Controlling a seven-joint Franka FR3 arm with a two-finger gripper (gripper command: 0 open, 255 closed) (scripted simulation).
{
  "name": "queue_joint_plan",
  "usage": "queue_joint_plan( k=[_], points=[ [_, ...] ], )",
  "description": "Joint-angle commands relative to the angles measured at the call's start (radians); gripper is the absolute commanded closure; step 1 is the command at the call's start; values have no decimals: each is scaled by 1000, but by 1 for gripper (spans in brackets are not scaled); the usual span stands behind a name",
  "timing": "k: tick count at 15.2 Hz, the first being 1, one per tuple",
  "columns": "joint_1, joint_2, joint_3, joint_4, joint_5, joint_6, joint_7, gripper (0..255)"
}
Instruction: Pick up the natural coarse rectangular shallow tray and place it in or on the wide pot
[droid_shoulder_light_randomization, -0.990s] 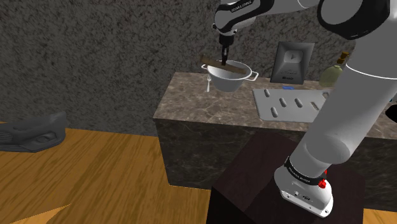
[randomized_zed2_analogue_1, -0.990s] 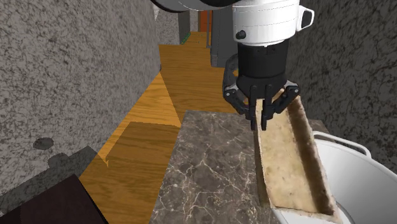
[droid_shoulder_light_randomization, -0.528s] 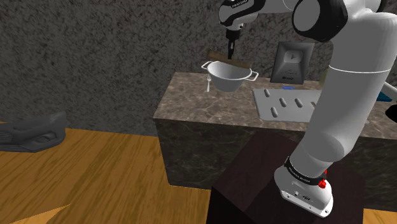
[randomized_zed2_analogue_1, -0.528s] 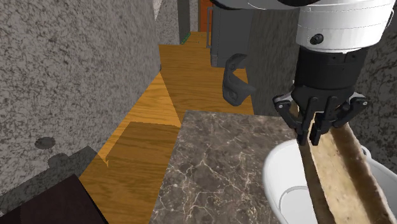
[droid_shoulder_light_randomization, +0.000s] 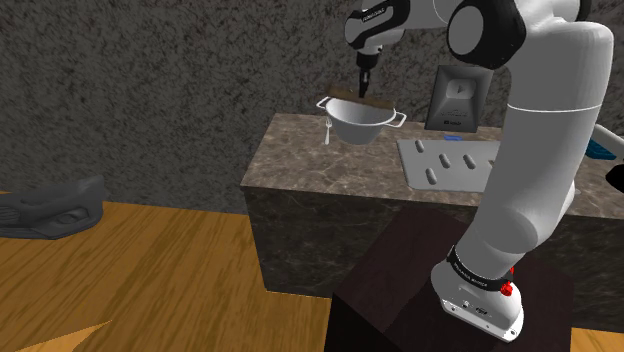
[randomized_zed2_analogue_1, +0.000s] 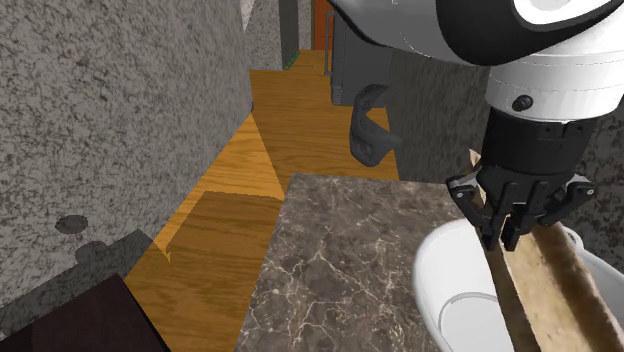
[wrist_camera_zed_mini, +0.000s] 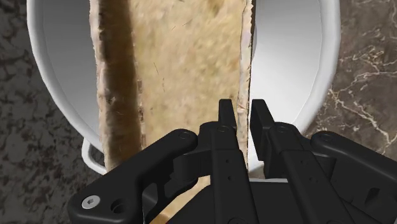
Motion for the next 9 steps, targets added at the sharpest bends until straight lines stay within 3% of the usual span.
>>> queue_joint_plan(
  k=[1, 9],
  points=[
    [-5, 11, -4, -17, 0, 25, 0, 255],
    [-10, 45, 4, -80, 13, 120, -3, 255]
  ],
)
